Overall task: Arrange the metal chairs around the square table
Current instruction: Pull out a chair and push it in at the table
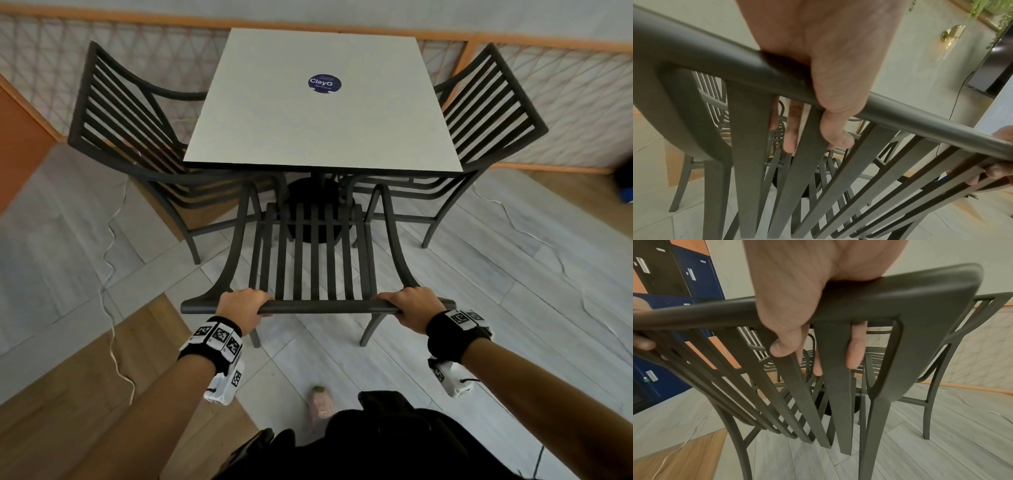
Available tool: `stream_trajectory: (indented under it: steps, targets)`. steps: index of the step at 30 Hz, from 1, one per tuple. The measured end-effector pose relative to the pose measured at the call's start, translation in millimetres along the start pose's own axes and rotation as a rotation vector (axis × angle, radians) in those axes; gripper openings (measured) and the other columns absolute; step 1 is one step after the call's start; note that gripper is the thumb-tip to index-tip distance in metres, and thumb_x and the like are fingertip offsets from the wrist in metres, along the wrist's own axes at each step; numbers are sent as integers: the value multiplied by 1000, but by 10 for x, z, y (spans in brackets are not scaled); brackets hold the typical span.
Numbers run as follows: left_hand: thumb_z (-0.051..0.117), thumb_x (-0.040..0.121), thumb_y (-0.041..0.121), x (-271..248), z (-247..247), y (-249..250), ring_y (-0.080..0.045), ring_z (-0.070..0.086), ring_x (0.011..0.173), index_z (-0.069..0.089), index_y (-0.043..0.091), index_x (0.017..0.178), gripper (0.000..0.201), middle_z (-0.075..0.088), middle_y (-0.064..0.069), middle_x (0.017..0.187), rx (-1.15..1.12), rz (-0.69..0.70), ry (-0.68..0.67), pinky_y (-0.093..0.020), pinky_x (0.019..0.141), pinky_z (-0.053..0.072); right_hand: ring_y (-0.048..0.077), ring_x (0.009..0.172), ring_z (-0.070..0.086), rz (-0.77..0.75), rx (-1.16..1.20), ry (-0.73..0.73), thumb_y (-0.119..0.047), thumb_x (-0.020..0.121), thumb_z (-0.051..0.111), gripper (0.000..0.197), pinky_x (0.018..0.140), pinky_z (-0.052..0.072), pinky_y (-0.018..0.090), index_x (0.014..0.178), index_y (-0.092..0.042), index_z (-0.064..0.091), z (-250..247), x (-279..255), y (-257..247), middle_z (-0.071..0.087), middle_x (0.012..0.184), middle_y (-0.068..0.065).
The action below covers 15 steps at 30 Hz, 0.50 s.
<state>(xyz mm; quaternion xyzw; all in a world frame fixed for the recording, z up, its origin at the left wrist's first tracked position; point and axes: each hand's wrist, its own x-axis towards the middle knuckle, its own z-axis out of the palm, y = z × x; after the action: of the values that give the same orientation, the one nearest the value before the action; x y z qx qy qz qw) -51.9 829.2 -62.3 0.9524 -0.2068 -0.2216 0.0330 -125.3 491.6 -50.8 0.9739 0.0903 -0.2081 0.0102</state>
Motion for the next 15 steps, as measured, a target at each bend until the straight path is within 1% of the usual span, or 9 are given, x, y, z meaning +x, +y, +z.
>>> stream_trajectory:
  steps: [3,4,5,7,10,11,13,14,15]
  targets:
    - [53,92,27,-5,9,-14,-18,65,92,59,34,120,29,70,3,100,-7,-10,15,-34,82,49,14,68,51,0,13,-41,-20,95,45,34,49,23,18,125,-35,50,1,26,16,63,81,-4]
    - [53,92,27,-15,9,-32,-19,65,93,59,34,119,29,70,2,101,-23,-13,23,-33,81,49,14,69,51,7,22,-47,-21,95,45,33,48,22,17,124,-34,50,-4,37,5,61,80,-5]
    - [54,91,27,-40,-6,-60,-19,65,93,59,34,119,29,71,2,101,-38,-22,18,-32,81,49,13,69,51,14,26,-59,-24,96,45,29,49,24,17,122,-34,51,-27,51,-27,59,80,-7]
    - [55,91,31,-88,-45,-174,-19,65,95,61,33,117,27,70,1,103,-69,-48,3,-31,82,48,13,69,52,17,11,-103,-34,96,47,22,57,34,20,116,-31,55,-124,102,-148,56,78,-9]
    - [55,89,29,-188,-117,-498,-20,64,97,65,31,110,23,69,0,103,-101,-109,3,-31,84,48,14,76,57,-21,-66,-219,-42,90,56,26,69,40,25,108,-25,61,-328,283,-450,56,82,-8]
    - [57,88,26,-241,-136,-622,-20,63,97,67,31,110,25,68,0,105,-129,-145,2,-32,86,49,15,80,61,-43,-99,-256,-44,86,60,29,72,43,26,107,-23,62,-402,366,-573,59,84,-6]
    - [63,84,21,-324,-129,-885,-20,62,101,67,32,112,30,68,0,110,-219,-176,56,-36,93,49,17,87,63,-116,-140,-318,-49,79,67,40,77,48,28,107,-21,62,-538,572,-848,65,92,-2]
    - [66,82,19,-363,-79,-1028,-20,62,104,65,31,115,35,69,0,114,-280,-190,79,-36,96,49,19,91,63,-159,-144,-342,-52,75,70,47,78,47,30,109,-20,61,-604,689,-1003,66,98,-1]
    - [67,82,16,-407,-37,-1169,-21,61,108,63,28,120,40,68,-2,119,-359,-235,67,-35,99,48,20,95,63,-200,-137,-360,-55,72,71,54,79,47,31,112,-21,60,-684,812,-1177,66,104,0]
